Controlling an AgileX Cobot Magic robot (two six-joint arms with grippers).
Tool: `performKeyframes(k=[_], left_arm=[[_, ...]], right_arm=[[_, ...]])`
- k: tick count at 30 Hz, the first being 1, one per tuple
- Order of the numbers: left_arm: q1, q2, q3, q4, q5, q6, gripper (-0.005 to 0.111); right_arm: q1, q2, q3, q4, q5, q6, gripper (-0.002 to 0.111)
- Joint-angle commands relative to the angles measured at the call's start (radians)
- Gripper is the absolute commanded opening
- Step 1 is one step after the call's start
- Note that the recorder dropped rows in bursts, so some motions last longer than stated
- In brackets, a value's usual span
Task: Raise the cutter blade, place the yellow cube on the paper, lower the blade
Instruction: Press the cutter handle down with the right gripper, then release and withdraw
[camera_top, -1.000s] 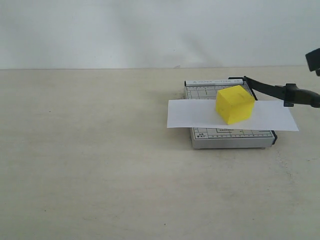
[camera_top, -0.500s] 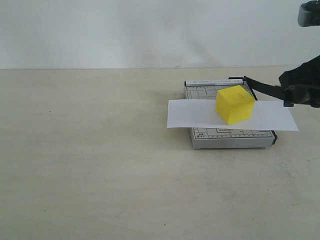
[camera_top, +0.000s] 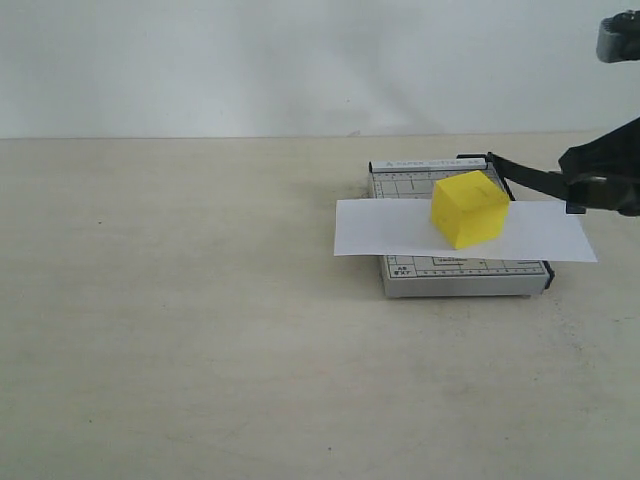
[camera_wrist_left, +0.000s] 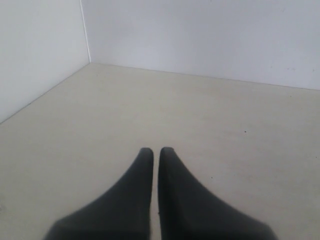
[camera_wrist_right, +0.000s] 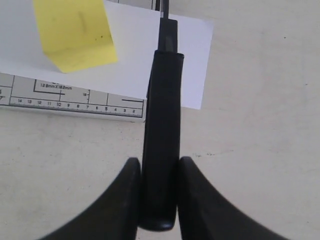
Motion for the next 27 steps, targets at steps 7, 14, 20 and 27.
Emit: performKeyframes(k=[7, 14, 20, 27], left_arm=[[-0.005, -0.004, 0.003, -0.003, -0.006, -0.001, 0.004], [-0.005, -0.004, 0.003, -0.003, -0.006, -0.001, 0.004], [-0.005, -0.004, 0.003, -0.003, -0.006, -0.001, 0.004], [-0.005, -0.004, 0.003, -0.003, -0.006, -0.001, 0.004]], right_arm=[[0.004, 0.010, 0.294, 0.115, -0.187, -0.013, 0.000], [0.004, 0.017, 0.421, 0.115, -0.269, -0.019, 0.000], [0.004, 0.051, 0.459, 0.115, -0.352, -0.042, 0.000], [0.004, 0.092, 0.468, 0.138, -0.399, -0.042, 0.000]])
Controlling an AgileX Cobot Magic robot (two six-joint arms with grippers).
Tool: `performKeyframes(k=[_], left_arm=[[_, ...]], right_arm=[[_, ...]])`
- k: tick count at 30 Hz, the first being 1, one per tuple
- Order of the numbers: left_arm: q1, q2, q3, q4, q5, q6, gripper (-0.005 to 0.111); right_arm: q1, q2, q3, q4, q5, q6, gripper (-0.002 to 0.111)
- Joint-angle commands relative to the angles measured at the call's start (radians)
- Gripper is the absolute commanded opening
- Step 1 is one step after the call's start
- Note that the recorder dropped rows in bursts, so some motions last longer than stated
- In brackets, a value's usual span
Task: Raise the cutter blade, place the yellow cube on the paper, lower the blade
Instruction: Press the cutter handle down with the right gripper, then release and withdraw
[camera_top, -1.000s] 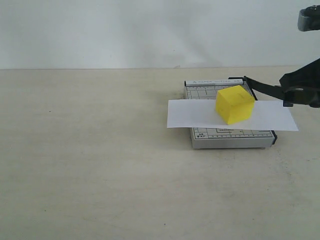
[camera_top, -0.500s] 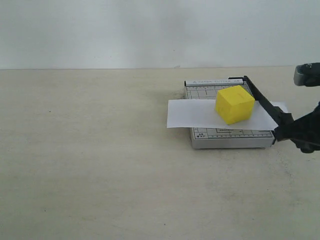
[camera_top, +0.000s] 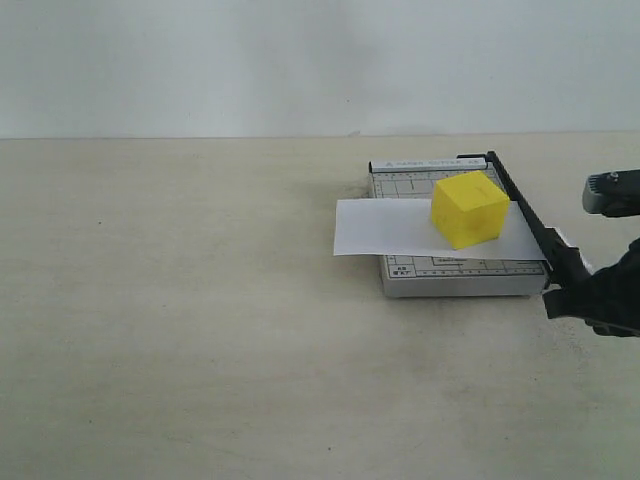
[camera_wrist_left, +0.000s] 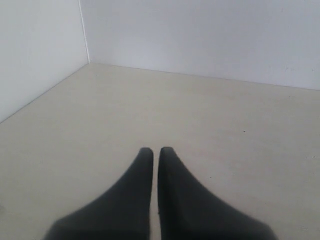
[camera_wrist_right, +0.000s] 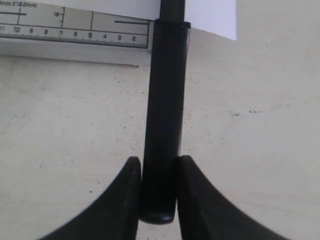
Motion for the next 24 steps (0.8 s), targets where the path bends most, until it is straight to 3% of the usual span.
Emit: performKeyframes(k=[1, 14, 19, 21, 24], left_arm=[[-0.005, -0.004, 0.003, -0.003, -0.002, -0.001, 0.004], [-0.005, -0.008, 0.003, -0.003, 0.001, -0.001, 0.004], [-0.005, -0.023, 0.003, -0.187, 0.038, 0.132, 0.004], [-0.005, -0.023, 0.003, -0.254, 0.038, 0.211, 0.004], [-0.005, -0.023, 0.003, -0.317, 0.038, 0.281, 0.004]], right_arm=[[0.013, 0.043, 0.032, 0.065, 0.079, -0.024, 0.000], [0.013, 0.086, 0.032, 0.065, 0.049, -0.029, 0.000], [0.013, 0.086, 0.032, 0.065, 0.041, -0.029, 0.001], [0.013, 0.086, 0.032, 0.065, 0.043, -0.029, 0.007], [0.013, 0.086, 0.030, 0.065, 0.045, -0.029, 0.027]])
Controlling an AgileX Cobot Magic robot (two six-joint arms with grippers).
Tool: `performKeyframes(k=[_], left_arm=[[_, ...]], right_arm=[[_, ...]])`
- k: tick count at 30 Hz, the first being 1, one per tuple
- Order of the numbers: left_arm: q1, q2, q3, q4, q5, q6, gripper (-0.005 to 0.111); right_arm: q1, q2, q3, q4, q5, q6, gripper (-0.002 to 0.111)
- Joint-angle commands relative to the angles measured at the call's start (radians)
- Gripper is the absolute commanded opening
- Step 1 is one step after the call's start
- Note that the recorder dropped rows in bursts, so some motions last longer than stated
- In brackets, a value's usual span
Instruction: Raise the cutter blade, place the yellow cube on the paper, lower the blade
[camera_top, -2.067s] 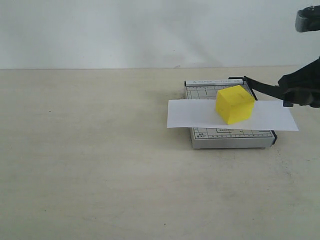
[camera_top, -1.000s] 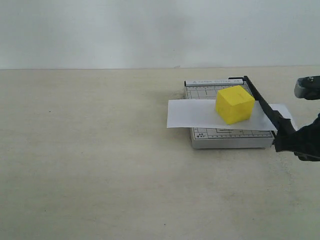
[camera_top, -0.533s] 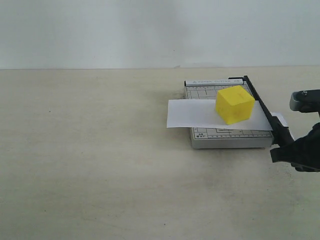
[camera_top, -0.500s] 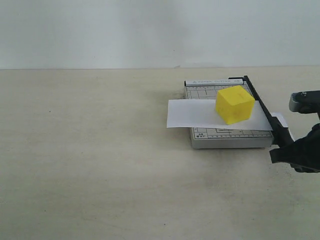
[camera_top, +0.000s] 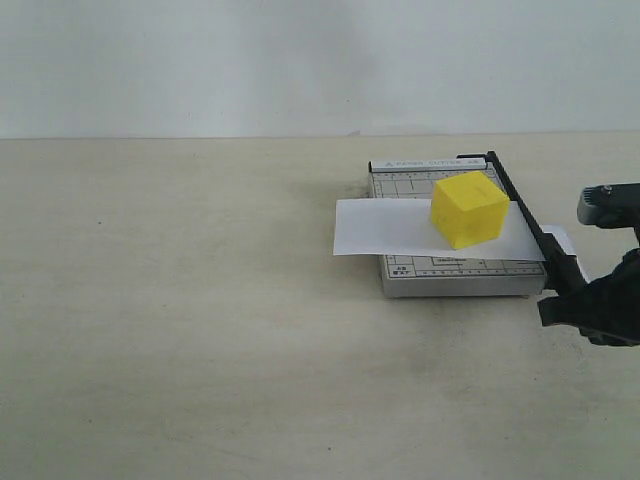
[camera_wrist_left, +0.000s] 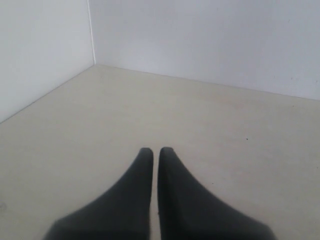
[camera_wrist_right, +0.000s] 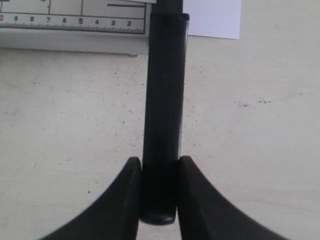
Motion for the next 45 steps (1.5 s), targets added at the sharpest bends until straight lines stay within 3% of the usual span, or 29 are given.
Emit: performKeyframes(k=[1, 4, 8, 14, 17, 19, 21, 22, 28, 32, 40, 45], left_arm=[[-0.005, -0.006, 0.003, -0.133, 0.008, 0.119, 0.004], [-0.005, -0.006, 0.003, -0.197, 0.010, 0.174, 0.004], [-0.005, -0.006, 0.003, -0.274, 0.010, 0.254, 0.004], [-0.005, -0.006, 0.003, -0.481, 0.033, 0.468, 0.004], [-0.005, -0.006, 0.003, -0.588, 0.035, 0.568, 0.004], [-0.005, -0.006, 0.003, -0.674, 0.035, 0.641, 0.004], [-0.005, -0.006, 0.003, -0.764, 0.035, 0.740, 0.004], [-0.005, -0.006, 0.003, -0.825, 0.037, 0.806, 0.004], [-0.005, -0.006, 0.003, -1.058, 0.057, 1.052, 0.004], [-0.005, -0.006, 0.003, -1.100, 0.059, 1.092, 0.004], [-0.005, -0.006, 0.003, -1.100, 0.058, 1.092, 0.004], [-0.005, -0.006, 0.003, -1.100, 0.058, 1.092, 0.004]], right_arm=[[0.019, 0.032, 0.019, 0.032, 0.080, -0.008, 0.035], [0.019, 0.025, -0.001, 0.032, 0.149, 0.017, 0.048], [0.019, -0.047, -0.035, 0.030, 0.327, 0.034, 0.047], [0.019, -0.361, -0.023, 0.039, 0.485, 0.105, 0.047], [0.019, -0.595, 0.042, 0.082, 0.427, 0.116, 0.039], [0.019, -0.753, 0.114, 0.087, 0.346, 0.114, 0.025], [0.019, -0.937, 0.196, 0.088, 0.236, 0.112, 0.003], [0.019, -1.024, 0.228, 0.093, 0.190, 0.117, 0.000], [0.019, -1.372, 0.380, 0.093, -0.074, 0.121, 0.000], [0.019, -1.475, 0.396, 0.088, -0.036, 0.121, 0.000], [0.019, -1.475, 0.396, 0.092, 0.063, 0.150, 0.000], [0.019, -1.475, 0.396, -0.062, 0.054, 0.091, 0.000]])
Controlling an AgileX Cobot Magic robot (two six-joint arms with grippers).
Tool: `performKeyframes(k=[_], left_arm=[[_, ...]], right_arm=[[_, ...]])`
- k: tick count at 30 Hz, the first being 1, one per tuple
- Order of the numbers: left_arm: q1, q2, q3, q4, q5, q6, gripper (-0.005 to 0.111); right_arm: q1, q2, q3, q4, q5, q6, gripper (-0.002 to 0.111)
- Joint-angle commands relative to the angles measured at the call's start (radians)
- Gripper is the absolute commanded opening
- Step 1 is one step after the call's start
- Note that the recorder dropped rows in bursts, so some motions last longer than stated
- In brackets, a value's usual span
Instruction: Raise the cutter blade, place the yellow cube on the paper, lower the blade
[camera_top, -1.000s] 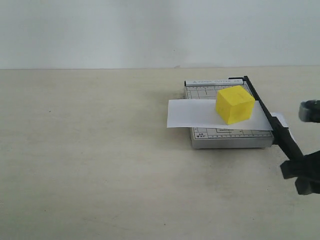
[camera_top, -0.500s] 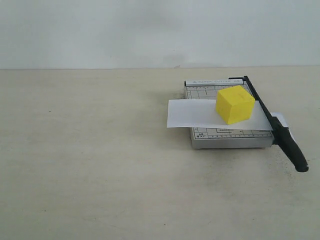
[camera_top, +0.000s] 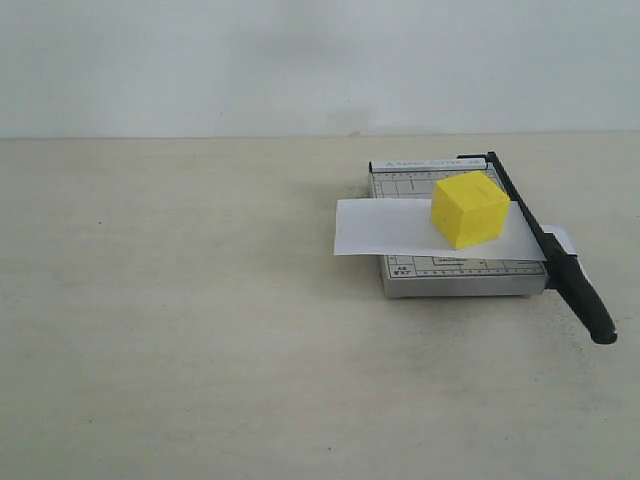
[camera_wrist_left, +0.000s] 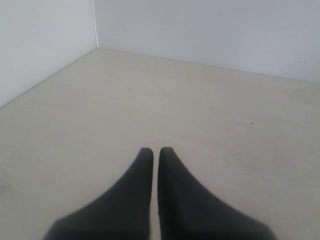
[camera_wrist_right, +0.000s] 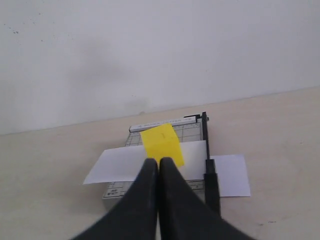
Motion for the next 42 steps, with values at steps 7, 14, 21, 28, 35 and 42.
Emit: performKeyframes(k=[7, 14, 21, 28, 35, 42], left_arm=[[-0.005, -0.048, 0.003, -0.011, -0.002, 0.007, 0.004], [-0.027, -0.259, 0.003, -0.011, 0.060, 0.007, 0.004], [-0.109, -0.280, 0.003, -0.007, 0.109, 0.009, 0.004], [-0.109, -0.280, 0.003, -0.007, 0.111, 0.009, 0.004], [-0.106, -0.280, 0.003, -0.007, 0.107, 0.009, 0.004], [-0.106, -0.280, 0.003, -0.007, 0.107, 0.009, 0.004]], right_arm=[[0.001, -0.005, 0.005, -0.233, 0.157, -0.142, 0.000], [0.001, -0.005, 0.040, -0.293, 0.180, -0.154, 0.000], [0.001, -0.005, 0.168, -0.233, -0.001, -0.156, 0.000], [-0.001, -0.005, 0.168, -0.205, 0.016, -0.126, 0.000], [-0.022, -0.005, 0.168, -0.205, 0.022, -0.126, 0.000], [-0.091, -0.005, 0.168, -0.205, 0.013, -0.142, 0.000]])
